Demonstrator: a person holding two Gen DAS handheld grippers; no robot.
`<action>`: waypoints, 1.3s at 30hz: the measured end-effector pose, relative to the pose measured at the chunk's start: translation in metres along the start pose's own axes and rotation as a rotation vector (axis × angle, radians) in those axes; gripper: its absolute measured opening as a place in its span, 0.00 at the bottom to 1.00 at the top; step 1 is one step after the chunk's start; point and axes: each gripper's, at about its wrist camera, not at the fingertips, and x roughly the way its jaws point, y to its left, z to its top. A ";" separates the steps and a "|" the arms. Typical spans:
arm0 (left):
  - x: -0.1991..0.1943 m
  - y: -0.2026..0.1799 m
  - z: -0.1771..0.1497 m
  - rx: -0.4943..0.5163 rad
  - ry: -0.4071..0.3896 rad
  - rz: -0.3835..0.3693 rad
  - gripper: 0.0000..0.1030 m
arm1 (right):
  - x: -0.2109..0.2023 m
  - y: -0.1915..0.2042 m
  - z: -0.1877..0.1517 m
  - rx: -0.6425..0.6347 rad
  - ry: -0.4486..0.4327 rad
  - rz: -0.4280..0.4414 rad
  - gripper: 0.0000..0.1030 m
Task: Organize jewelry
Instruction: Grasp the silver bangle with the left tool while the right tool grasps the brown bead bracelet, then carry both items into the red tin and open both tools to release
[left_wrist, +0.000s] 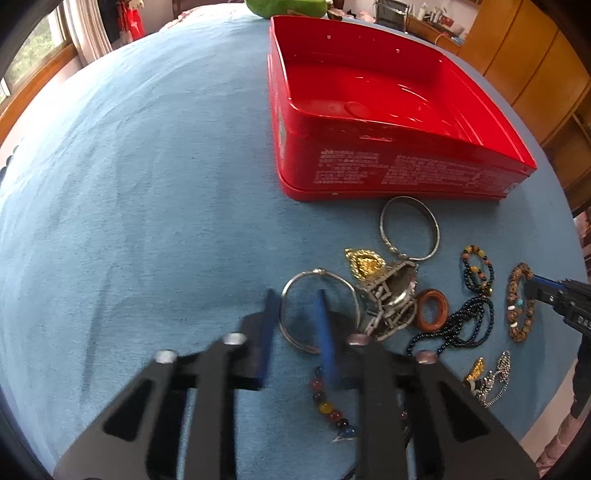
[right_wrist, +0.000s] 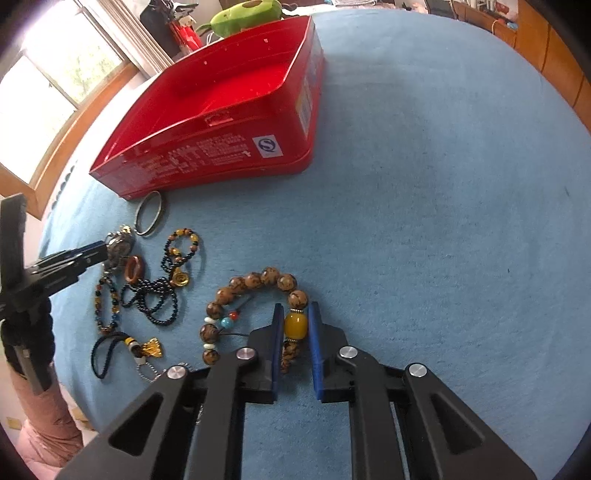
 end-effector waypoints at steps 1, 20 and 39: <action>0.001 0.000 0.002 -0.003 0.000 0.001 0.08 | -0.002 0.000 -0.002 0.001 -0.001 0.024 0.13; -0.082 -0.006 -0.002 -0.035 -0.232 -0.075 0.01 | -0.073 0.035 0.015 -0.044 -0.148 0.123 0.12; -0.062 -0.041 0.079 -0.053 -0.319 -0.090 0.01 | -0.073 0.061 0.142 -0.028 -0.372 0.219 0.12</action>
